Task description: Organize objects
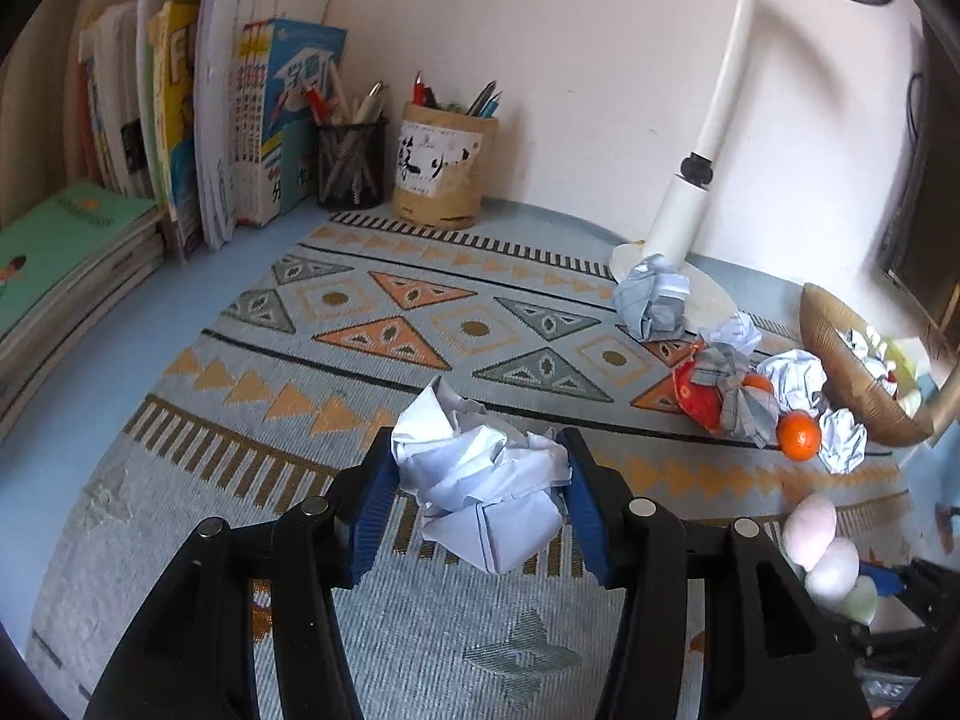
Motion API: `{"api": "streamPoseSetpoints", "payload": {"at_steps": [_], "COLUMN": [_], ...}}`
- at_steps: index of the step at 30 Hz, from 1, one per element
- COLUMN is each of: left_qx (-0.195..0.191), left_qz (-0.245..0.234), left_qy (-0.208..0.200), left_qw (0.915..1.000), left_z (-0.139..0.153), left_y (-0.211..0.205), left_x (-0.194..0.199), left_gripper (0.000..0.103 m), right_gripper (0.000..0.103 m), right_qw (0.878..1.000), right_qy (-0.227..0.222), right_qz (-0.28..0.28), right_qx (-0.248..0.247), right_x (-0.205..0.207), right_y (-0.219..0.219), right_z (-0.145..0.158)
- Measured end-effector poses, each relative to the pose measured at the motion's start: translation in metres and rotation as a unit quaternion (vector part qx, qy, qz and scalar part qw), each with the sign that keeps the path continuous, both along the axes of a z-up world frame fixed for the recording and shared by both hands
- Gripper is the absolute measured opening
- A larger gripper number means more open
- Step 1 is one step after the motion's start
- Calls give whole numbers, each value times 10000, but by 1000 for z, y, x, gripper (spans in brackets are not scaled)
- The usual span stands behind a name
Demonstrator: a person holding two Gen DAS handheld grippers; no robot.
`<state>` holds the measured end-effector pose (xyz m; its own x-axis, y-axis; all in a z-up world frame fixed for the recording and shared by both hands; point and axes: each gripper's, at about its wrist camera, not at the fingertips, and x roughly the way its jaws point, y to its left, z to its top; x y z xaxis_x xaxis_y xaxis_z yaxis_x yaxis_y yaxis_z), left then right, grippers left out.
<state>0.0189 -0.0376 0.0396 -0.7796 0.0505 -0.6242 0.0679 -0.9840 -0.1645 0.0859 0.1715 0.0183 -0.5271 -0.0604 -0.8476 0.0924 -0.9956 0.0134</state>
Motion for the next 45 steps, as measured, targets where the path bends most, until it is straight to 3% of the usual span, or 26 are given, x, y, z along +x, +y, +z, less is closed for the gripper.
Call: {"api": "streamPoseSetpoints", "payload": {"at_steps": [3, 10, 14, 18, 25, 31, 35, 39, 45], "left_qx": [51, 115, 82, -57, 1, -129, 297, 757, 705], "left_qz": [-9, -85, -36, -11, -186, -184, -259, -126, -228], "left_qy": [-1, -7, -9, 22, 45, 16, -79, -137, -108], "left_qw": [10000, 9999, 10000, 10000, 9998, 9997, 9992, 9970, 9972], "left_z": [0, 0, 0, 1, 2, 3, 2, -1, -1], "left_y": [-2, -2, -2, 2, 3, 9, -1, -19, -14], "left_x": [-1, 0, 2, 3, 4, 2, 0, -1, -1], "left_gripper": [50, 50, 50, 50, 50, 50, 50, 50, 50], "right_gripper": [51, 52, 53, 54, 54, 54, 55, 54, 55], "right_qw": [9999, 9983, 9985, 9982, 9965, 9967, 9952, 9955, 9955], "right_qy": [135, 350, 390, 455, 484, 489, 498, 505, 507], "right_qz": [19, -372, -345, -307, -596, -574, -609, -606, -592], "right_qx": [57, -271, -183, 259, -336, -290, -583, -527, -531], "right_x": [-1, -6, -7, -5, -5, -4, -3, -2, -3], "right_y": [-1, 45, 42, 29, 53, 48, 55, 53, 53], "right_z": [2, 3, -1, -2, 2, 1, 1, 1, 1]}}
